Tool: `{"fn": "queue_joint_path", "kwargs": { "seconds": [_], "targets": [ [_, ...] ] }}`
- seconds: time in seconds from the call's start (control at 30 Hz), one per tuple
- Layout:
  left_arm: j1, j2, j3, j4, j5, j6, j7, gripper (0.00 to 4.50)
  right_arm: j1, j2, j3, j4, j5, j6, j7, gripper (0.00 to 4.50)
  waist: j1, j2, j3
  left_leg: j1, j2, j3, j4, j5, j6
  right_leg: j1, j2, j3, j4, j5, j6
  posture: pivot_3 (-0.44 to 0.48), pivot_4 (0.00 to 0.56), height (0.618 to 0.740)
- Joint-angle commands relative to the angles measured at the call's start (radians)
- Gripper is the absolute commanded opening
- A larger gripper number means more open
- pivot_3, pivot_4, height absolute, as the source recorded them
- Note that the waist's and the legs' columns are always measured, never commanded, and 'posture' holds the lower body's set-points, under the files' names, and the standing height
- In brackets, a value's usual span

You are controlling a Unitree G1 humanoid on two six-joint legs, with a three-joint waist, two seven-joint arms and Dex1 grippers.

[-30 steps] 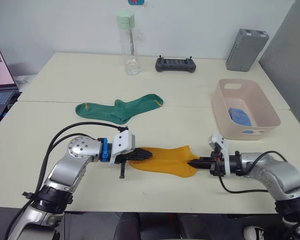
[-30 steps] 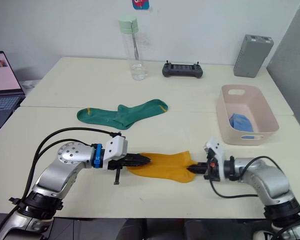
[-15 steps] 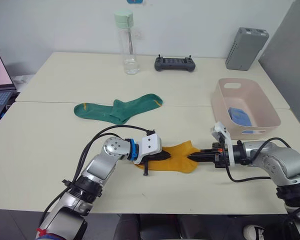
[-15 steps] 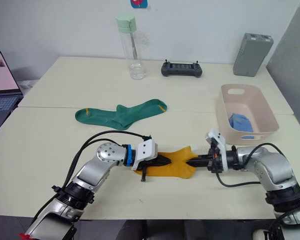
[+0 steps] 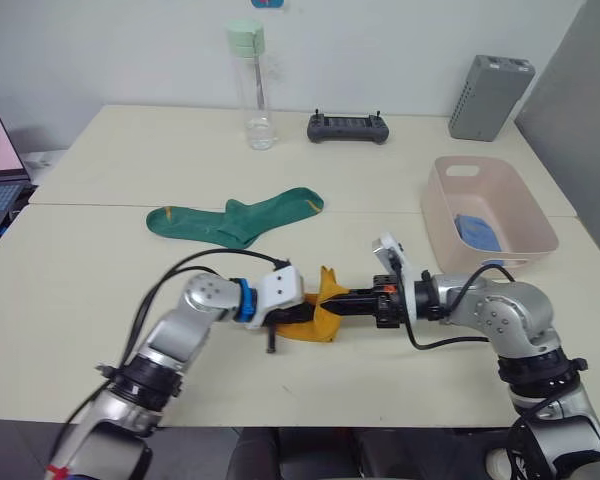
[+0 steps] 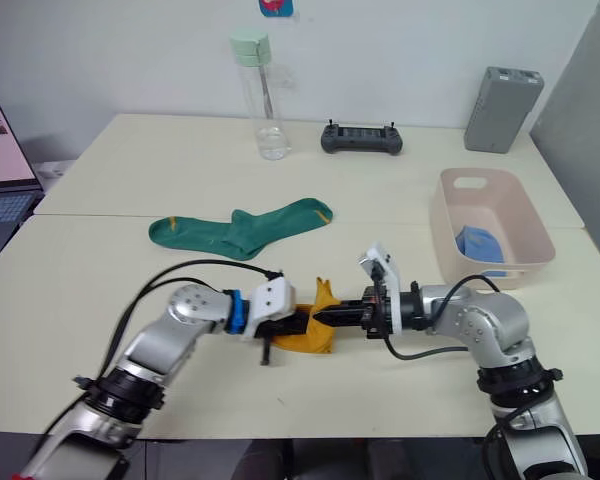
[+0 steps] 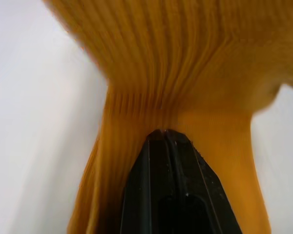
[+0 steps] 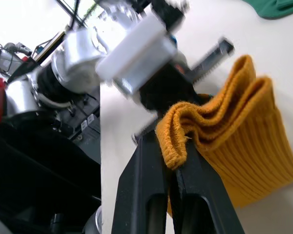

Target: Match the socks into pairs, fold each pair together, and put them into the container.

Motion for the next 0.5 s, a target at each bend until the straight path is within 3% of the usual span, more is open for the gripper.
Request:
{"fn": "queue_joint_path", "kwargs": {
  "seconds": [0.03,0.2,0.23,0.27,0.47,0.5],
  "targets": [
    [-0.031,0.101,0.084,-0.072,-0.055,0.045,-0.072,0.00,-0.050,0.046,0.048,0.039,-0.049,-0.039,-0.030,0.02,-0.007,0.000,0.000,0.000,0.000,0.000,0.000,0.000,0.000,0.000,0.000,0.000,0.000,0.000,0.000,0.000,0.150,0.740],
    [-0.067,0.184,0.167,-0.075,-0.096,0.062,-0.090,0.00,-0.089,0.075,0.110,0.085,-0.097,-0.065,-0.012,0.02,-0.005,0.000,0.000,-0.002,0.000,0.000,-0.002,0.000,0.000,-0.002,0.000,-0.001,0.000,-0.001,-0.001,0.000,0.150,0.740],
    [-0.073,0.180,0.179,-0.078,-0.108,0.064,-0.085,0.00,-0.092,0.071,0.108,0.079,-0.090,-0.062,-0.003,0.56,-0.005,0.000,0.000,-0.002,0.000,0.000,-0.002,0.000,0.000,-0.003,0.000,-0.001,0.000,-0.001,-0.002,0.000,0.150,0.740],
    [-0.076,0.176,0.187,-0.082,-0.116,0.066,-0.081,0.00,-0.094,0.069,0.105,0.075,-0.085,-0.060,0.002,0.73,-0.004,0.000,0.000,-0.003,0.000,0.000,-0.002,0.000,0.000,-0.003,-0.001,-0.001,0.000,-0.001,-0.002,0.000,0.150,0.740],
    [-0.073,0.098,0.202,-0.164,-0.228,0.153,-0.065,0.00,-0.103,0.019,-0.008,-0.030,0.043,0.070,0.003,2.73,-0.004,0.000,0.000,-0.012,0.000,-0.003,-0.001,0.000,0.000,-0.009,0.000,-0.004,0.000,0.000,-0.004,0.000,0.150,0.740],
    [-0.069,0.095,0.199,-0.171,-0.232,0.159,-0.064,0.00,-0.104,0.013,-0.031,-0.046,0.072,0.103,-0.003,2.73,-0.005,0.000,0.000,-0.013,0.000,-0.004,0.000,0.000,0.000,-0.009,0.000,-0.005,0.000,0.001,-0.004,0.000,0.150,0.740]
  ]
}}
